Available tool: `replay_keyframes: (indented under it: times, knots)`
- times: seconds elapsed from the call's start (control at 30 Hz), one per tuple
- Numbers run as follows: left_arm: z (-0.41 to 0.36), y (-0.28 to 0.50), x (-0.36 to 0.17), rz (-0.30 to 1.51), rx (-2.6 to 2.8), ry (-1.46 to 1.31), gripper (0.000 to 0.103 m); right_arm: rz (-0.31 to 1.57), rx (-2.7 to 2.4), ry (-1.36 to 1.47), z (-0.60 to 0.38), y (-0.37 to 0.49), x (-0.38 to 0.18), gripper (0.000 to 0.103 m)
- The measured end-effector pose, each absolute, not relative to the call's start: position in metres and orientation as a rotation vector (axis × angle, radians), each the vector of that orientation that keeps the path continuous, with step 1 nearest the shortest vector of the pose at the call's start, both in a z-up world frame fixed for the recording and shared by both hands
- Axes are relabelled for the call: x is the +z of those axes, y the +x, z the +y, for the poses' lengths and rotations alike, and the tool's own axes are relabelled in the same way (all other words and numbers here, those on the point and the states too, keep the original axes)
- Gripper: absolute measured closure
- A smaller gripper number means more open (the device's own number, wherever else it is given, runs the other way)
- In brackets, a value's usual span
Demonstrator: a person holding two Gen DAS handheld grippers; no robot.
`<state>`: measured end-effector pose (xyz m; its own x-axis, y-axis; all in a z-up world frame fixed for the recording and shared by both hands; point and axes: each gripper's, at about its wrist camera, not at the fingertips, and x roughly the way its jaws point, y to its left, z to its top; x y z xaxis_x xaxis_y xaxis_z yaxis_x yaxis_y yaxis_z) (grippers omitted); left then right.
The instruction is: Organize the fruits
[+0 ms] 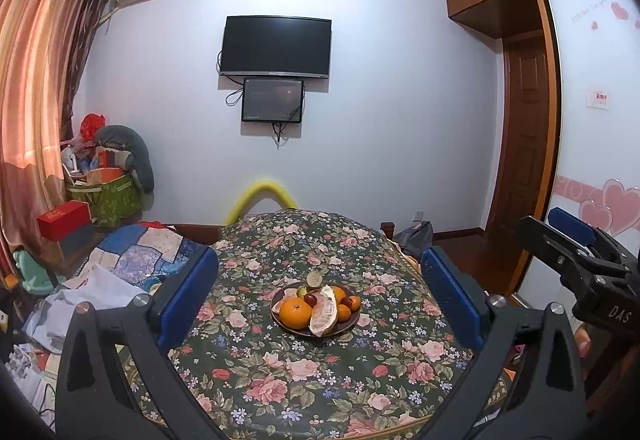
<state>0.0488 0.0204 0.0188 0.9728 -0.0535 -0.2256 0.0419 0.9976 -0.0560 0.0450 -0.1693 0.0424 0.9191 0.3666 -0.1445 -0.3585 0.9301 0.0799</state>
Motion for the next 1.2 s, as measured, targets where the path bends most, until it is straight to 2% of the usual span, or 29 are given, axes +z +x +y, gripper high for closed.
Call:
replay_keyframes:
  times: [1.2]
  knots:
    - [0.0155,0.0511,0.02,0.236,-0.082,-0.052,0.0,0.153,0.365,0.045,-0.1755,0.0447,0.0471,0.0]
